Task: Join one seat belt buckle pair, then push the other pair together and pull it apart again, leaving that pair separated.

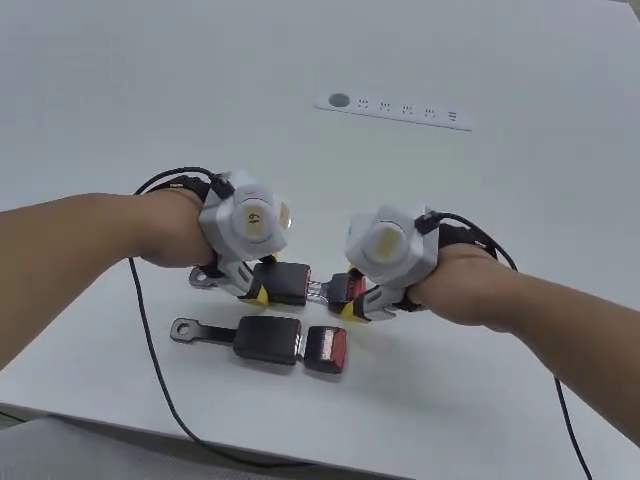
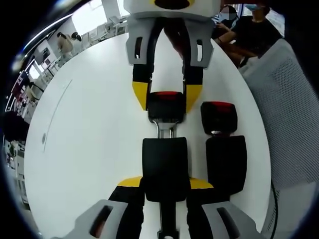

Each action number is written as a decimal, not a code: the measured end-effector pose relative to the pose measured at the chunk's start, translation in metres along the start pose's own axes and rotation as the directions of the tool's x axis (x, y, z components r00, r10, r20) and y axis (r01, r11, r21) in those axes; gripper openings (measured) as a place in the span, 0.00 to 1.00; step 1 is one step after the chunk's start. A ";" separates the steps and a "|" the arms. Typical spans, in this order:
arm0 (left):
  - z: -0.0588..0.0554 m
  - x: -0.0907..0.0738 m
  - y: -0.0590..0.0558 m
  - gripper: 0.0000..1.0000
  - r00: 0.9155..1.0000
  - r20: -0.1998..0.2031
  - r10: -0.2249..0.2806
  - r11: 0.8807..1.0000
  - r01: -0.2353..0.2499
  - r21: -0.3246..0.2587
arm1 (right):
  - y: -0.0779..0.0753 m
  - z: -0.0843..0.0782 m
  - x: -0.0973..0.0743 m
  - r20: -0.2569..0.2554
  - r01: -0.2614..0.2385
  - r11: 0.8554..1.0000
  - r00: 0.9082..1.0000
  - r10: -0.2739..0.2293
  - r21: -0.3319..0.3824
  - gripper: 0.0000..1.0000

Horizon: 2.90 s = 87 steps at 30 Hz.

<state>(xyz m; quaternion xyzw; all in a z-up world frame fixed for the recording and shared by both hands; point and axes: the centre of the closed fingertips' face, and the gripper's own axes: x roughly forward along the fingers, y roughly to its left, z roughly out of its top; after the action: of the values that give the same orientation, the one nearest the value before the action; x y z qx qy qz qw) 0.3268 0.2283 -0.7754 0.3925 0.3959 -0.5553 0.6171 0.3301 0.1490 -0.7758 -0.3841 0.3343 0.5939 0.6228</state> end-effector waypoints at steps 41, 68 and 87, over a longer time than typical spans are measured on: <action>-0.001 0.001 -0.001 0.32 1.000 0.013 -0.009 0.999 0.010 -0.033 | 0.002 0.022 0.006 0.045 0.014 1.000 0.999 -0.014 0.005 0.29; -0.003 0.002 0.001 0.32 0.999 0.038 -0.004 0.999 0.006 -0.040 | 0.002 -0.010 -0.006 0.005 0.041 0.999 0.999 -0.041 -0.008 0.31; -0.005 0.000 0.001 0.33 0.999 0.050 0.007 0.999 -0.005 -0.047 | 0.007 -0.085 -0.048 -0.031 0.065 0.994 0.998 -0.063 0.087 0.32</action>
<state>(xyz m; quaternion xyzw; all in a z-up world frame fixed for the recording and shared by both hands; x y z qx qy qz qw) 0.3270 0.2324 -0.7775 0.3652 0.3921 -0.5538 0.6374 0.3231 0.0515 -0.7758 -0.3753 0.3562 0.5529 0.6531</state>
